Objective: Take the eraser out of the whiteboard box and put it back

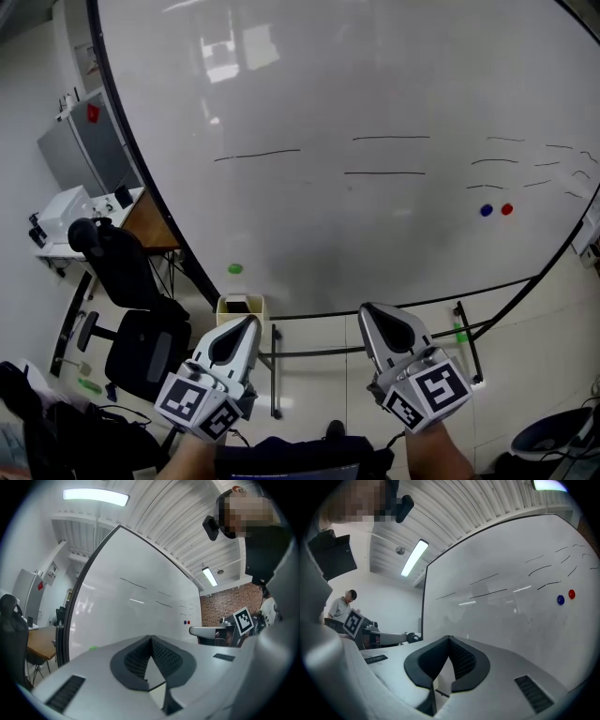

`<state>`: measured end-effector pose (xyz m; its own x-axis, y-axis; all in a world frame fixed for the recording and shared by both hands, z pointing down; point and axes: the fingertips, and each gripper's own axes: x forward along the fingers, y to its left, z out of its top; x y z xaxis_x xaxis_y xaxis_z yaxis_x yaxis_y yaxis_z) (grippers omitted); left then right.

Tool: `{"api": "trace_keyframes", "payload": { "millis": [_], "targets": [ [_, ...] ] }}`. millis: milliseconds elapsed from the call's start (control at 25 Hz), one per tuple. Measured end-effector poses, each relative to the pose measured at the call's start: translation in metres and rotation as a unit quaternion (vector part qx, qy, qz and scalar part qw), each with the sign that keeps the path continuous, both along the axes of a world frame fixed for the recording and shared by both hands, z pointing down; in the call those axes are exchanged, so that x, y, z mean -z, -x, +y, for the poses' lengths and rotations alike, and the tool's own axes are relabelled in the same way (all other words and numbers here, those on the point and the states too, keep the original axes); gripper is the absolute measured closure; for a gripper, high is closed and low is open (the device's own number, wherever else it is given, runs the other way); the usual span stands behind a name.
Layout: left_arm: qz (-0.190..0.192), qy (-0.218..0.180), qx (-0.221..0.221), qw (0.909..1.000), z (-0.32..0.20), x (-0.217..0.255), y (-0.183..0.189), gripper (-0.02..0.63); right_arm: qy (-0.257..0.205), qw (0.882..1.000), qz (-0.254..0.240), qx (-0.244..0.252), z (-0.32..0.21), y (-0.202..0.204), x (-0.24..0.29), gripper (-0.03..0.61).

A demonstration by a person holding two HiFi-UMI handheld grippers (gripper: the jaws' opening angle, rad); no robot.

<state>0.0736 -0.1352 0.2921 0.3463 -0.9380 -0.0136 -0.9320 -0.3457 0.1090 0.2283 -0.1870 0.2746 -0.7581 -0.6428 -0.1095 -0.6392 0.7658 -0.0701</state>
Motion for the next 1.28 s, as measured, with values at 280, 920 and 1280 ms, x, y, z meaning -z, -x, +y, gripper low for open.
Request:
{"api": "trace_keyframes", "payload": {
  "millis": [280, 920, 1280],
  "targets": [
    [-0.006, -0.002, 0.028, 0.9996, -0.009, 0.007, 0.056, 0.578, -0.001, 1.000, -0.002, 0.015, -0.007, 0.052, 0.000, 0.566],
    [0.004, -0.010, 0.019, 0.9998, 0.004, -0.006, 0.274, 0.578, 0.017, 0.998, -0.015, -0.061, -0.006, 0.235, -0.006, 0.566],
    [0.021, 0.000, 0.014, 0.9997, -0.014, -0.016, 0.305, 0.579, 0.024, 0.998, 0.021, -0.063, -0.016, 0.285, -0.011, 0.502]
  ]
}}
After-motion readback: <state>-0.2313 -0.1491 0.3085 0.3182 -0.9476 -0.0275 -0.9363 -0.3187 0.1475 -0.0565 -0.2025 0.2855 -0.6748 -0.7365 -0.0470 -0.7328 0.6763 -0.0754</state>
